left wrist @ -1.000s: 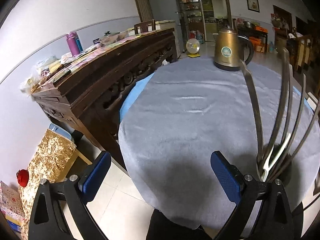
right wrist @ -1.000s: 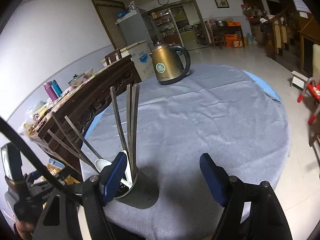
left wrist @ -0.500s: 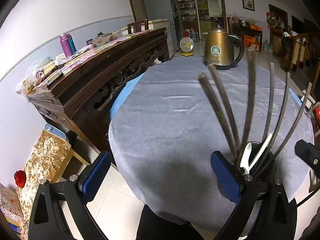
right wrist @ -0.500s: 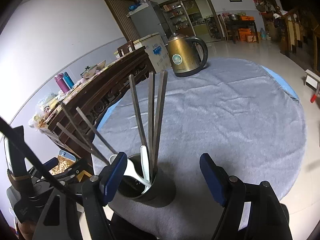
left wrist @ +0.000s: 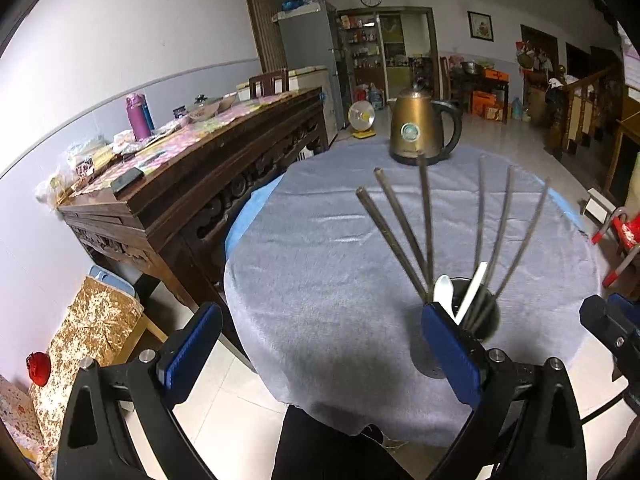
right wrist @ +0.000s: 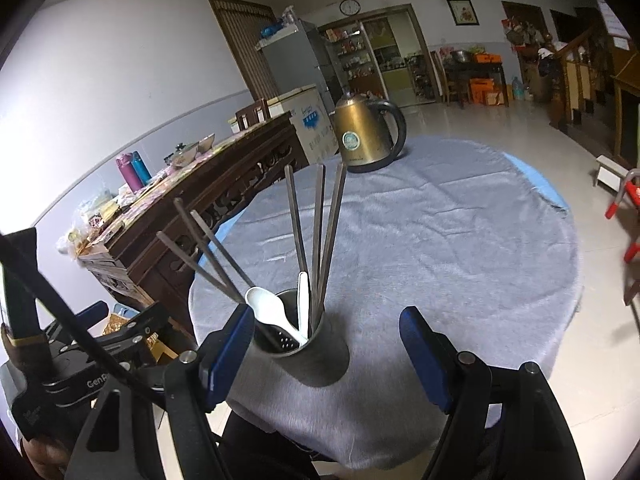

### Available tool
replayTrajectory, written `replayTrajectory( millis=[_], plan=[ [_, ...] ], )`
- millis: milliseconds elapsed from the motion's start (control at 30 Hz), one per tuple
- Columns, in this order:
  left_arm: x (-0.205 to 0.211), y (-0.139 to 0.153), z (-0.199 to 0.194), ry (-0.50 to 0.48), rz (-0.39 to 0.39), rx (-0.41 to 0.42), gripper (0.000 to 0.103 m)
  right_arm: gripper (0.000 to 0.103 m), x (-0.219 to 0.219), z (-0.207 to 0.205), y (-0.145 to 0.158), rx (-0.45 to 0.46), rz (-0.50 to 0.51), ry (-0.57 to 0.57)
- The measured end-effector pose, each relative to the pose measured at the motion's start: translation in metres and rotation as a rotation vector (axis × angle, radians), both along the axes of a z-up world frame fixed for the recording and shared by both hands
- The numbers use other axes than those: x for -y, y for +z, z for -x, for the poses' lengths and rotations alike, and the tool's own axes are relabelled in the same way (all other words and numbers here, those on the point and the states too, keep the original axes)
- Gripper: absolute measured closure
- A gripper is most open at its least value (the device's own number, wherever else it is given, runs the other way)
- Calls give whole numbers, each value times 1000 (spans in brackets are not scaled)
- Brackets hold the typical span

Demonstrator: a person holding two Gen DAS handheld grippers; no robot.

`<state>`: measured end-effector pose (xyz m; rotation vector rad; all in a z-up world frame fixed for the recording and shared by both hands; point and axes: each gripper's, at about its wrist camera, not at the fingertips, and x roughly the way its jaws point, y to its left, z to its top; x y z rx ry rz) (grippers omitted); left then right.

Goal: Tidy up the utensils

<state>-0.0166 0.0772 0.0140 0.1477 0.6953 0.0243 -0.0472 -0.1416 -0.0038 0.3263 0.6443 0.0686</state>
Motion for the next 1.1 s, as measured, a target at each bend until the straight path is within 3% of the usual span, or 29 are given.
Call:
replayTrajectory(
  millis=[333,1100],
  plan=[
    [1,21,31,-38,17,50,3,25,-12,43,38,86,57,-10],
    [1,23,47,-71,31,71,3,25,-17,49,41,90,91,-15]
  ],
)
